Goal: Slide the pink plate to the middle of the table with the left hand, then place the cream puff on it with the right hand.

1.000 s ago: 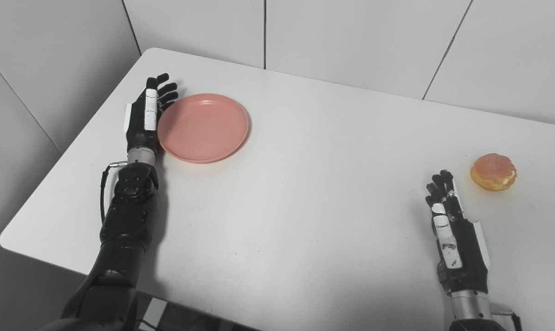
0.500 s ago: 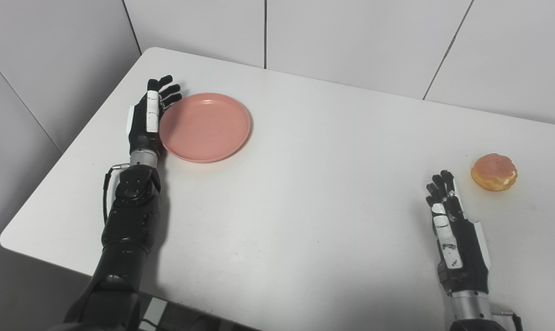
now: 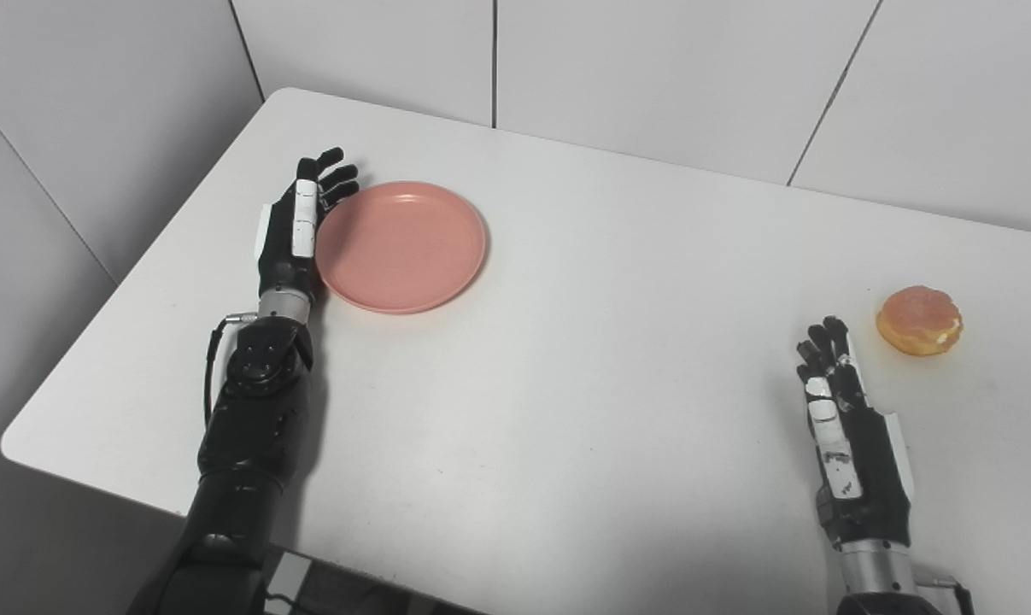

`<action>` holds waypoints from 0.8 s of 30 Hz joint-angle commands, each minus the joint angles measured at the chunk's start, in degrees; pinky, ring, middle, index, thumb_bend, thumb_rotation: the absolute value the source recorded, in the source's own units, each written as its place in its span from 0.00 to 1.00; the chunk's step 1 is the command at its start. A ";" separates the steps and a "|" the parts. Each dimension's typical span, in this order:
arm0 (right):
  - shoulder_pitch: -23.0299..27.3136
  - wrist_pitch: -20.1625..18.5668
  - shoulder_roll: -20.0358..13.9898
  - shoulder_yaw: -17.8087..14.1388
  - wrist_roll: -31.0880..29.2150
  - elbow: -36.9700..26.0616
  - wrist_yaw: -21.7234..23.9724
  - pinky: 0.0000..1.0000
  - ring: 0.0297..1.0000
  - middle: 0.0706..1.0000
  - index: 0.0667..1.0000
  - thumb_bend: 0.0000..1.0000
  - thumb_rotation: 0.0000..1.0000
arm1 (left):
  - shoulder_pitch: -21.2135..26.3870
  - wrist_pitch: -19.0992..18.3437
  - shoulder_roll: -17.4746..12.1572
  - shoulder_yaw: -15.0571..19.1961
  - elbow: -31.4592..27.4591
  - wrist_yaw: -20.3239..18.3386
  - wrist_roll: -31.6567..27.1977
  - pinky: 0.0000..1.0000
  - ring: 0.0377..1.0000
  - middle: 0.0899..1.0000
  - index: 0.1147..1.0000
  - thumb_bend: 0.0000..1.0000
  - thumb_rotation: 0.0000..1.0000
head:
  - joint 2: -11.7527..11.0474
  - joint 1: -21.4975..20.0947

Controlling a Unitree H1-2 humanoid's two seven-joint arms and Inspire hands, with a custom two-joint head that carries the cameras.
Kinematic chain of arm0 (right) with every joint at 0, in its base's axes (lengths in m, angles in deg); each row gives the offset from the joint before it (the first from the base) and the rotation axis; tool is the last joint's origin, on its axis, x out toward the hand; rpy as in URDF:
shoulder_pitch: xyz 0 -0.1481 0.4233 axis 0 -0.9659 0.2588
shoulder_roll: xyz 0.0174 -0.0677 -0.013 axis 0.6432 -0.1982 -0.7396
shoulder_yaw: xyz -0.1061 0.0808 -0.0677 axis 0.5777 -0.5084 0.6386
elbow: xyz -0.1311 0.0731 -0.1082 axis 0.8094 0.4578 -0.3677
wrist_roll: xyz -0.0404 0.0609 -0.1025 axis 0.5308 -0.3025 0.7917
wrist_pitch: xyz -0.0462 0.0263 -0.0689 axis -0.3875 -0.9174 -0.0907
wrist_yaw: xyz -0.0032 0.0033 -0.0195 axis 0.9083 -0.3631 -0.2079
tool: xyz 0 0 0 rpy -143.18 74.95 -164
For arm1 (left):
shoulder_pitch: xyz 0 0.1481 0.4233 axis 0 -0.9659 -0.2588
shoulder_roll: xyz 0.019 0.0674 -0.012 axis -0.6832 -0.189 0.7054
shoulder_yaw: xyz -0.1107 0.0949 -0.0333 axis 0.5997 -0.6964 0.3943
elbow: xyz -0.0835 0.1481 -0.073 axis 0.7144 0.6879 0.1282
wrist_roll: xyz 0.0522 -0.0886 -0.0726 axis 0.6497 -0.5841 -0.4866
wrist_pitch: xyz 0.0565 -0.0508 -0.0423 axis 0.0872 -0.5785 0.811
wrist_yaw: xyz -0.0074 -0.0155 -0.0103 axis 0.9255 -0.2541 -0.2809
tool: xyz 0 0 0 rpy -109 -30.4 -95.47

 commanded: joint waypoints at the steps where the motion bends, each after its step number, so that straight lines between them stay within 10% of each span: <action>1: -0.36 1.09 0.27 0.03 -0.43 -0.65 0.14 1.00 0.98 0.98 1.00 0.63 0.83 | -0.49 -3.02 1.25 -2.08 -2.12 -2.77 -0.51 0.80 0.81 0.79 0.78 0.92 1.00 | -0.45 -0.32; 24: -0.72 0.66 0.58 0.25 0.69 -1.20 -0.42 1.00 0.96 0.97 0.99 0.64 0.83 | -2.91 -4.97 4.86 -8.48 -7.64 -4.18 2.44 0.84 0.83 0.82 0.84 0.86 1.00 | -0.85 -2.24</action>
